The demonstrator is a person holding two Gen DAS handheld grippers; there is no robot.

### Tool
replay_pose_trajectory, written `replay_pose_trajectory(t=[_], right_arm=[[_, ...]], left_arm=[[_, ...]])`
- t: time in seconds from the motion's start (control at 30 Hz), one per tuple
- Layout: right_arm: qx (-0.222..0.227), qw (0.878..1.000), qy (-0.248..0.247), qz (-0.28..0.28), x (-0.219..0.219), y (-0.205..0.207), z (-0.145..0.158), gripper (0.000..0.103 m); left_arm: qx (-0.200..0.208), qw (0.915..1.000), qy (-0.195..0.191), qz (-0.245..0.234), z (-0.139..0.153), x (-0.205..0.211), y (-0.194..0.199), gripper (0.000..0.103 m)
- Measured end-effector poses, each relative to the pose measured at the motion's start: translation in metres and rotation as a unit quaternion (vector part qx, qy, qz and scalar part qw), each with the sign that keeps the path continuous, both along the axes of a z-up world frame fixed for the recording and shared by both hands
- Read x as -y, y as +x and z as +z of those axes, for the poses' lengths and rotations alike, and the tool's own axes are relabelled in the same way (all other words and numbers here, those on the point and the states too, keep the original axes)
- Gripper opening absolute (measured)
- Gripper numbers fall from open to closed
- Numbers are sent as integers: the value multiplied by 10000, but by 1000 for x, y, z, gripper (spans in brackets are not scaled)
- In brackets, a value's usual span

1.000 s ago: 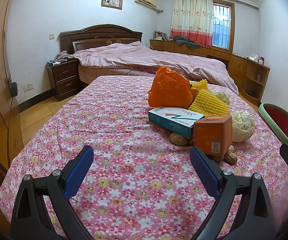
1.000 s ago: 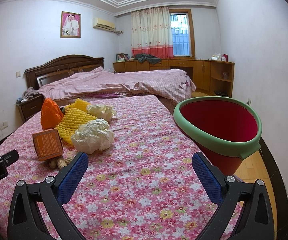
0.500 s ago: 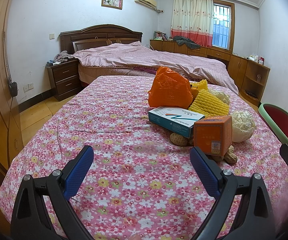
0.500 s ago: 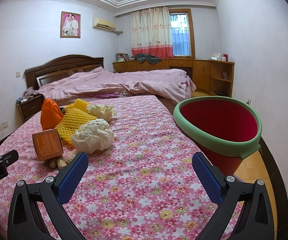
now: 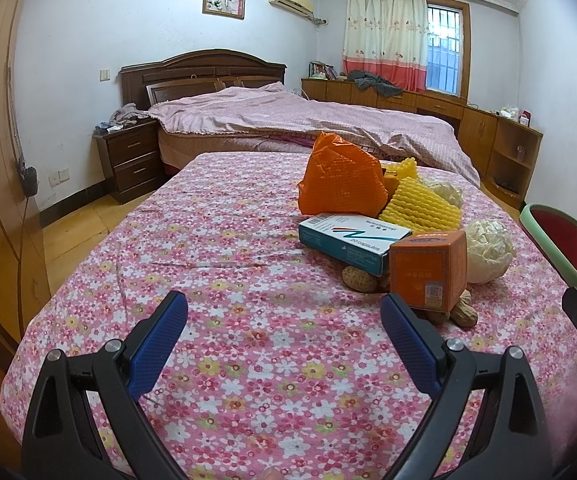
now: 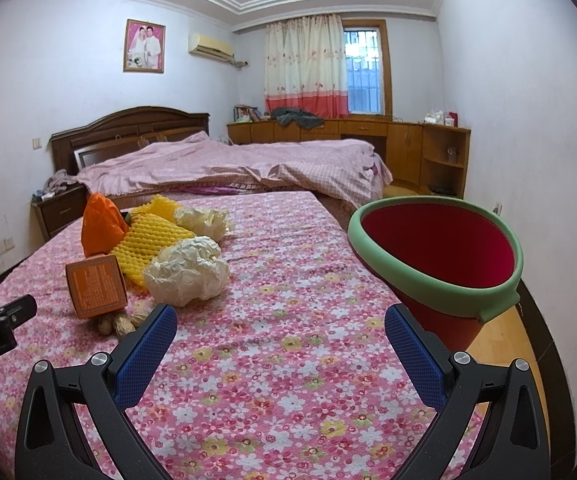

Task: Collect trash
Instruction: 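Grasp the orange box with the left tool while the right tool grasps the crumpled paper ball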

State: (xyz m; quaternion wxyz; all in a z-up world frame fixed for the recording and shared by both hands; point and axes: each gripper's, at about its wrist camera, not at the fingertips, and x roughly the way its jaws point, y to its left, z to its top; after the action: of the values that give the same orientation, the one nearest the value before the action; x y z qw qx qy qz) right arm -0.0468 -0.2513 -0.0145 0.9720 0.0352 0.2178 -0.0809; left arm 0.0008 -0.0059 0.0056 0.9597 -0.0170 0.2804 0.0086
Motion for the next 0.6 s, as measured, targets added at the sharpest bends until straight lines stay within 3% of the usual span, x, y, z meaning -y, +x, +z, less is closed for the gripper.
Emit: replay_pose_trajectory(t=[0.13,0.6], right_arm=[[-172,9993,319,-8,13,3,2,103],[-295,9971,688,-108,42,0,18,103]], left_arm=[[-31,9997,-77,-229,3,5,1,97],[-370,9938,-413,-960,14,50,41,96]])
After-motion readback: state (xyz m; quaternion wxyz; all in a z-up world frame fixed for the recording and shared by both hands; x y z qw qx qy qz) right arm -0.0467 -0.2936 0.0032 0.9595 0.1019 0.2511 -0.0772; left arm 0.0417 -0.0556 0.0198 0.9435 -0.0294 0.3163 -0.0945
